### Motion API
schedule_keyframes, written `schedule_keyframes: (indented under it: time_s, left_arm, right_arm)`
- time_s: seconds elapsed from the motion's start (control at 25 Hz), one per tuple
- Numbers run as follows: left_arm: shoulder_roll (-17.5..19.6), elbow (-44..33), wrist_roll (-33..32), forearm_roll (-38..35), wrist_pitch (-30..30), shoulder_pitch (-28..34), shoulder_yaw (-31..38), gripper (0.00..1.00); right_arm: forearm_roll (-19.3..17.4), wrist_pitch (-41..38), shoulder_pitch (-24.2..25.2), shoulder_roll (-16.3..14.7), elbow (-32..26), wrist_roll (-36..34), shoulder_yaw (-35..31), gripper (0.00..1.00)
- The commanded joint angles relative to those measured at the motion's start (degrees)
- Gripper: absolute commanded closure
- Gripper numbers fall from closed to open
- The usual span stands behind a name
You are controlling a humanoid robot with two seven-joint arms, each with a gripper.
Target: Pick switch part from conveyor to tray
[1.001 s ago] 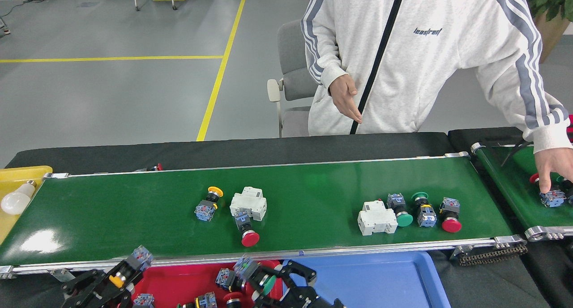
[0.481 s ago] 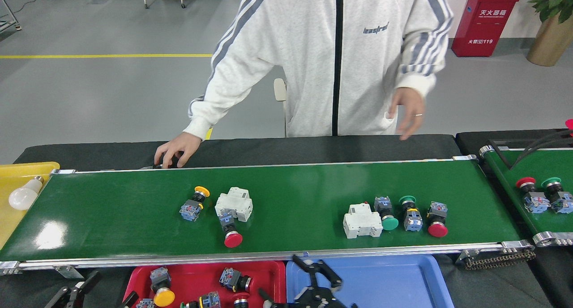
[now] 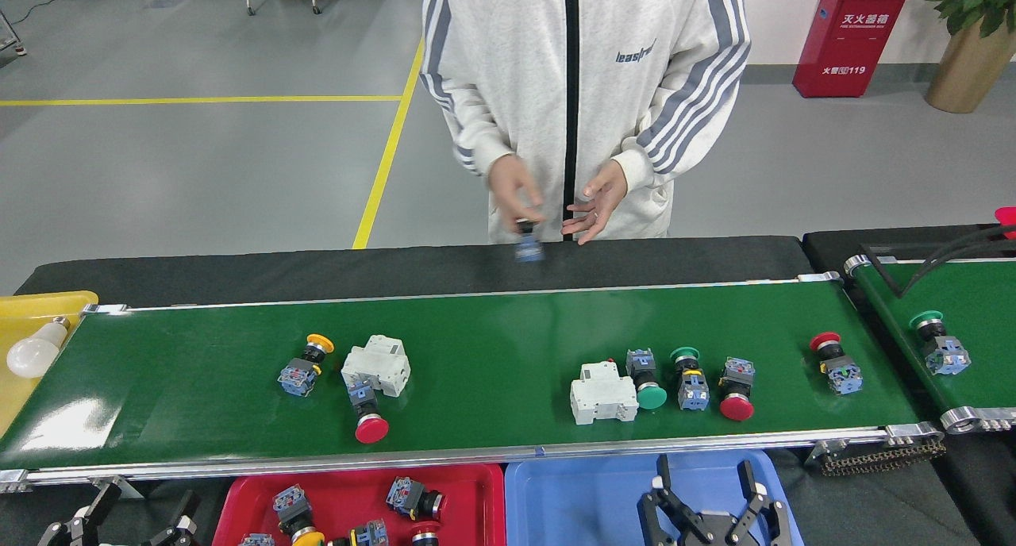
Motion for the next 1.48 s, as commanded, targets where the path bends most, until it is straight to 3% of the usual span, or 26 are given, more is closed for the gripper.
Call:
schedule_keyframes:
  time_s: [0.0,0.24,0.4,0.92,1.0,1.08,1.12,1.28,1.44]
  left_arm:
    - [2.0,1.0,0.2,-1.5,0.0,-2.2,-1.0,0.00]
    - [6.2,12.4,-3.2,-2.7,0.0,-14.9,-11.3,0.00]
    - [7.5,20.2,-3.7,-2.7,0.0,-20.6,-11.7,0.00]
    - [9.8,38.8,-3.3,-2.9,2.4,-35.3,-15.5,0.02]
    - [9.8,41.4,-3.1,-2.9,6.9,-37.2,-17.0,0.13]
    - [9.9,42.9,-3.0,-2.8,8.4,-38.6,-19.4,0.47]
    - [9.9,43.8,-3.0,-2.4,8.4,-38.9,-19.7,0.69]
    - [9.8,44.9,-2.8,-1.8,4.7,-38.9,-19.5,0.89]
    - [9.7,41.7,-2.7,3.2,-4.1,-38.0,-19.5,0.95]
  right_arm:
    - [0.3,0.5,-2.5,0.0,0.8,2.7,1.7,0.02]
    - [0.5,0.6,-7.0,0.2,5.3,6.3,2.4,0.02]
    - [0.4,0.5,-7.7,0.5,6.4,7.7,3.2,0.02]
    - [-0.3,0.5,-16.6,3.8,15.9,8.0,8.7,0.02]
    - [-0.4,0.5,-18.5,3.9,17.9,8.0,9.2,0.02]
    - [-0.6,0.5,-20.5,3.9,19.9,8.0,9.5,0.02]
    - [-1.4,0.2,-21.4,4.0,20.8,8.0,9.5,0.02]
    - [-3.7,0.0,-25.5,4.0,25.5,8.0,10.0,0.01]
    - [-4.2,0.3,-27.6,4.0,28.9,8.0,10.2,0.03]
